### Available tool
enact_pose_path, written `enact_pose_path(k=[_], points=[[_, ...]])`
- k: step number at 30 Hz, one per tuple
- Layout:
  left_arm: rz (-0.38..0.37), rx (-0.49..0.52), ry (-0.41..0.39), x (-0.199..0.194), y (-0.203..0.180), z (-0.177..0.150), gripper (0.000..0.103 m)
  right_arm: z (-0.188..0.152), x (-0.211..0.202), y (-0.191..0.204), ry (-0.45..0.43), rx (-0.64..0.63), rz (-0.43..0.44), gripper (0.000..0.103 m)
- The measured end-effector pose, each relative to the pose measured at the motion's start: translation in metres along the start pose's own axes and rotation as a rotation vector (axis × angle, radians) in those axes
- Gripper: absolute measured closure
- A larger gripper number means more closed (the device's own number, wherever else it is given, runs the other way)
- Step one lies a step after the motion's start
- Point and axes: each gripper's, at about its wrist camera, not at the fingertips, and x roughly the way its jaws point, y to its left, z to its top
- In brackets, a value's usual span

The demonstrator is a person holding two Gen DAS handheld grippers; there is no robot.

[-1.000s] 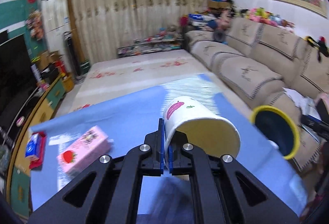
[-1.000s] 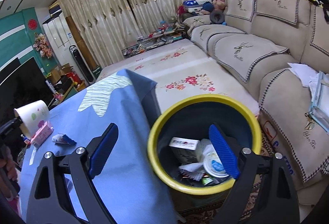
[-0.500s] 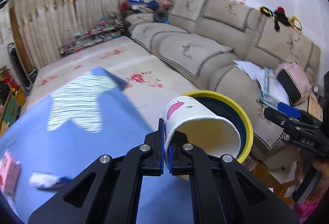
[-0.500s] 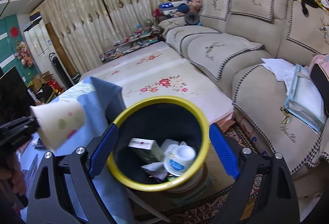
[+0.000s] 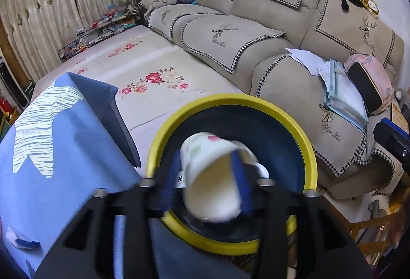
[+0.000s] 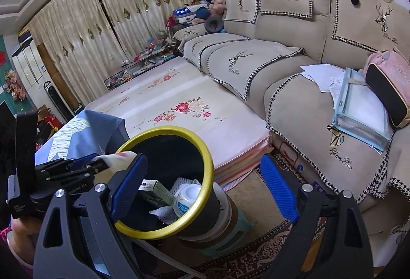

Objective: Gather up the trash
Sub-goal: 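Move both tools back over the table toward the white tube, then grasp the white tube with blue cap using the right gripper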

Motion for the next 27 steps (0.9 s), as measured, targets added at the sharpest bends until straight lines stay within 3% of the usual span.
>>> enact_pose_path(k=[4,12,18,22,27], points=[[-0.016,-0.025,-0.032,-0.021,0.012,-0.004,0.034,-0.002,0.002,0.001,0.006,-0.005,0.004,0.018],[-0.013,-0.116,-0.142,-0.110,0.073,-0.043,0.026,-0.005,0.009,0.027,0.032,-0.048,0.030,0.018],[0.095,-0.211,-0.229,-0.180,0.146,-0.101,0.022,-0.014,0.017,0.066,0.070,-0.113,0.073,0.018],[0.223,-0.290,-0.287,-0.225,0.203,-0.150,0.018,-0.022,0.022,0.101,0.099,-0.169,0.122,0.018],[0.366,-0.391,-0.305,-0.260,0.268,-0.203,0.018,-0.035,0.024,0.165,0.137,-0.273,0.221,0.018]])
